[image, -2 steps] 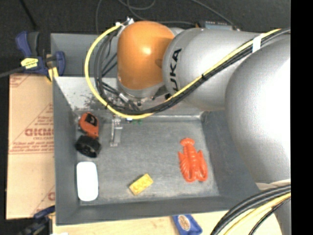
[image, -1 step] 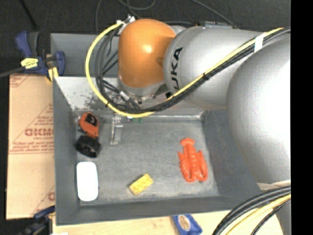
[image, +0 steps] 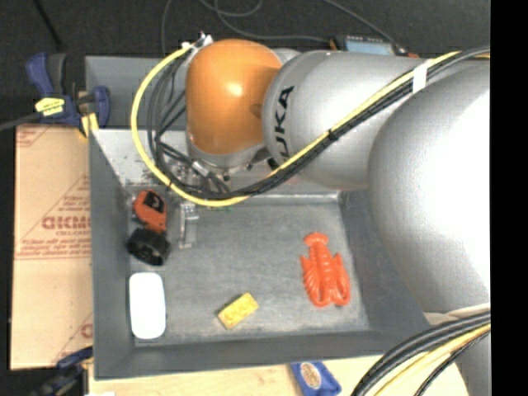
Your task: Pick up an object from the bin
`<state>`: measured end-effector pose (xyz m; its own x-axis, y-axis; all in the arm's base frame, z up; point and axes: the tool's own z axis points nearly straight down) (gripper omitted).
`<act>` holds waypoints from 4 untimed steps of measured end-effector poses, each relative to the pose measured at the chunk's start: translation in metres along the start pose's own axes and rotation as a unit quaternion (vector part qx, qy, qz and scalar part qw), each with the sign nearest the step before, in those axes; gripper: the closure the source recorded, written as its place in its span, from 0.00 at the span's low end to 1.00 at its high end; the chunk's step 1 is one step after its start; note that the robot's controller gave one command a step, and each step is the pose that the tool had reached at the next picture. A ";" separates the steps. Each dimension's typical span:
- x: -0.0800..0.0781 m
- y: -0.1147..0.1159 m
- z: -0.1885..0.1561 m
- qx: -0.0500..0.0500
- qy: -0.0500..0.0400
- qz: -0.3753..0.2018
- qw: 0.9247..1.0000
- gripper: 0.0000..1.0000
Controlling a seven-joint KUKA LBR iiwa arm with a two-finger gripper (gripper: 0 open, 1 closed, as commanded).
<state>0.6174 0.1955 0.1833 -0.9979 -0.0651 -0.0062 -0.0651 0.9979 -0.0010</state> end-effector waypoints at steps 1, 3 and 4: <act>0.015 0.015 0.023 -0.002 0.002 -0.020 1.000 0.00; 0.025 0.028 0.042 -0.001 -0.002 -0.037 0.999 0.00; 0.052 0.032 0.066 -0.001 0.002 -0.126 0.992 0.00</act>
Offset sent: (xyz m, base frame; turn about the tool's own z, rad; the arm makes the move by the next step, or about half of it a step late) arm -0.0598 0.0252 0.0061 -0.0339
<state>0.5639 0.2245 0.1168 -0.9498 -0.3130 -0.0016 -0.3130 0.9498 -0.0001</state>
